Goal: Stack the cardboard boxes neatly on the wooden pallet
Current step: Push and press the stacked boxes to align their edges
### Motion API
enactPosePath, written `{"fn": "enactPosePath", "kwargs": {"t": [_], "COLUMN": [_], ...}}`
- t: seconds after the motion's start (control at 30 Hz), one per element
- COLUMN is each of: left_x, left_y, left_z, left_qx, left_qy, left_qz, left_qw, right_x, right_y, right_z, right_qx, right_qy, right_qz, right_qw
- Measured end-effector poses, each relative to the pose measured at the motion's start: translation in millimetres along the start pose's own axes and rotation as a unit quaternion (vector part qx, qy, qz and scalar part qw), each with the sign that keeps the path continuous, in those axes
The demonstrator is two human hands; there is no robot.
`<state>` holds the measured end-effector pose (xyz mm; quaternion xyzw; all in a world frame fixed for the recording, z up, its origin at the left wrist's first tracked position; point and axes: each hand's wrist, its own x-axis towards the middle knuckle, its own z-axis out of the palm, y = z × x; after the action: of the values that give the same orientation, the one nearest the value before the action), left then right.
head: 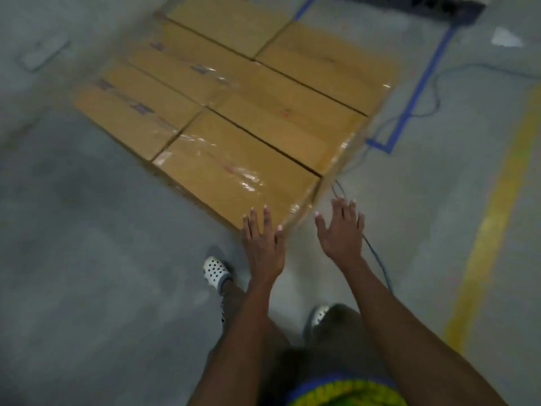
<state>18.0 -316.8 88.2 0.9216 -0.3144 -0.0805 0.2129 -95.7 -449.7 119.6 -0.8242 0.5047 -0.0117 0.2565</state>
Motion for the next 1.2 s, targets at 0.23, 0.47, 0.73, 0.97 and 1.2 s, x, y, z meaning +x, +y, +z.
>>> {"fn": "enactPosePath", "kwargs": {"t": [0.23, 0.47, 0.73, 0.97, 1.2], "left_x": [-49, -32, 54, 124, 140], "left_y": [66, 88, 52, 3, -15], "left_z": [5, 41, 190, 300, 297], "left_qx": [0.136, 0.419, 0.606, 0.671, 0.684], "left_qy": [-0.144, -0.315, -0.376, -0.33, -0.323], "left_qz": [0.204, 0.396, 0.539, 0.553, 0.58], "left_qw": [0.959, 0.754, 0.448, 0.368, 0.304], "right_x": [-29, -16, 55, 131, 129], "right_y": [121, 144, 189, 191, 170], "right_z": [-32, 14, 166, 289, 319], "right_qx": [0.185, 0.392, 0.452, 0.489, 0.509], "right_qy": [0.045, -0.007, 0.012, 0.028, 0.016], "right_qz": [0.205, 0.233, 0.278, 0.285, 0.324], "right_qw": [0.96, 0.89, 0.847, 0.824, 0.797]}}
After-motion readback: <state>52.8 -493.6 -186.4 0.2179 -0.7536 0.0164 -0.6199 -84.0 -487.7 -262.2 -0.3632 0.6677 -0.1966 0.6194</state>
